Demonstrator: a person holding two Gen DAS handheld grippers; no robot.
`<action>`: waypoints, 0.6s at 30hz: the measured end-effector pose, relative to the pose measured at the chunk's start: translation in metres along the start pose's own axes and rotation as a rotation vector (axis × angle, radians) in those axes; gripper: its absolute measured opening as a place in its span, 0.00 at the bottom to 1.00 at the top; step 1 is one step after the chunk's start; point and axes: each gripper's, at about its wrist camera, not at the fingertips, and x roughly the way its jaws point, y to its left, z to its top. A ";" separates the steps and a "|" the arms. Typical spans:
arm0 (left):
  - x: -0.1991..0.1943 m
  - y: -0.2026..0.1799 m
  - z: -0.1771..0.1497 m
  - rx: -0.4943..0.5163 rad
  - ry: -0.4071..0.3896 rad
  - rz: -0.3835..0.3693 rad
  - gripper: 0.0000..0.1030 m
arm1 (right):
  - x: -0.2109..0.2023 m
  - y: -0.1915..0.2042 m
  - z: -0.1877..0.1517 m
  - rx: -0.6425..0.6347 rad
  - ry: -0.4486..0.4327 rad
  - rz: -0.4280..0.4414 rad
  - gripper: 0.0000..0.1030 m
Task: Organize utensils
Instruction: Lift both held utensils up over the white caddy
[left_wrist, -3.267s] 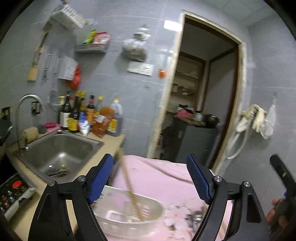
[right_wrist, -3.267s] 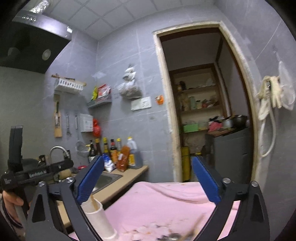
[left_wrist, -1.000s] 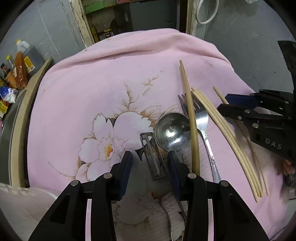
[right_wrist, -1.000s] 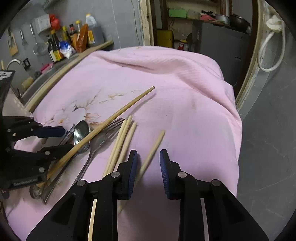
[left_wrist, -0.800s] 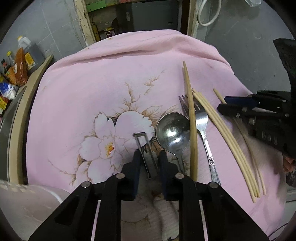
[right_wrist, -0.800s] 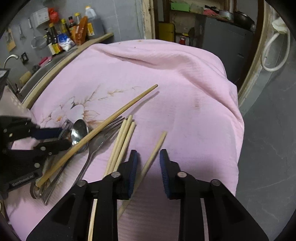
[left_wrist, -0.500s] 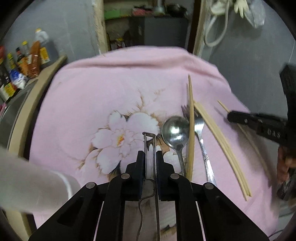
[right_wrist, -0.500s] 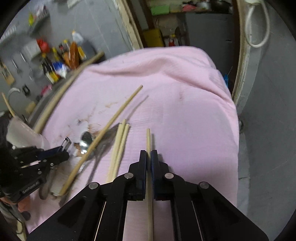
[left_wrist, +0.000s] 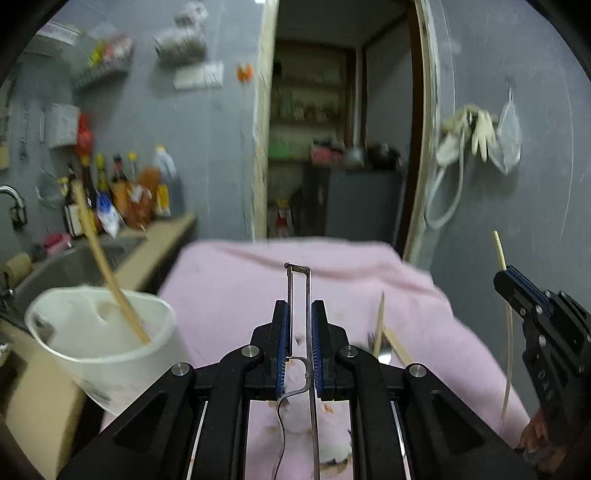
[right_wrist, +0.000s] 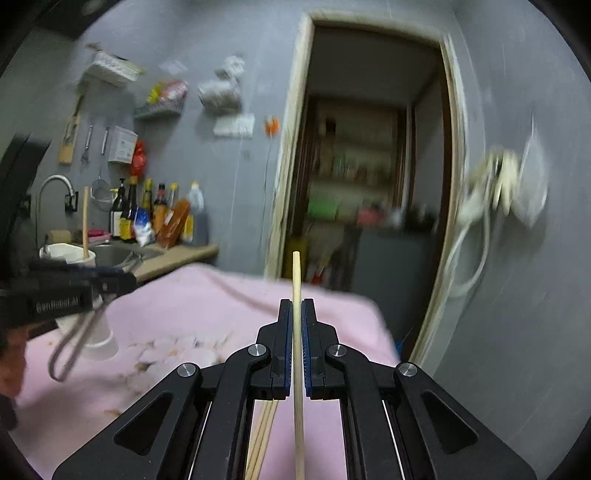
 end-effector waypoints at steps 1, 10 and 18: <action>-0.005 0.002 0.004 -0.006 -0.025 0.006 0.09 | -0.002 0.006 0.005 -0.017 -0.034 -0.012 0.02; -0.056 0.047 0.039 -0.031 -0.218 0.094 0.09 | -0.017 0.056 0.056 -0.032 -0.289 0.019 0.02; -0.081 0.115 0.068 -0.119 -0.274 0.173 0.09 | -0.003 0.106 0.097 0.048 -0.392 0.165 0.02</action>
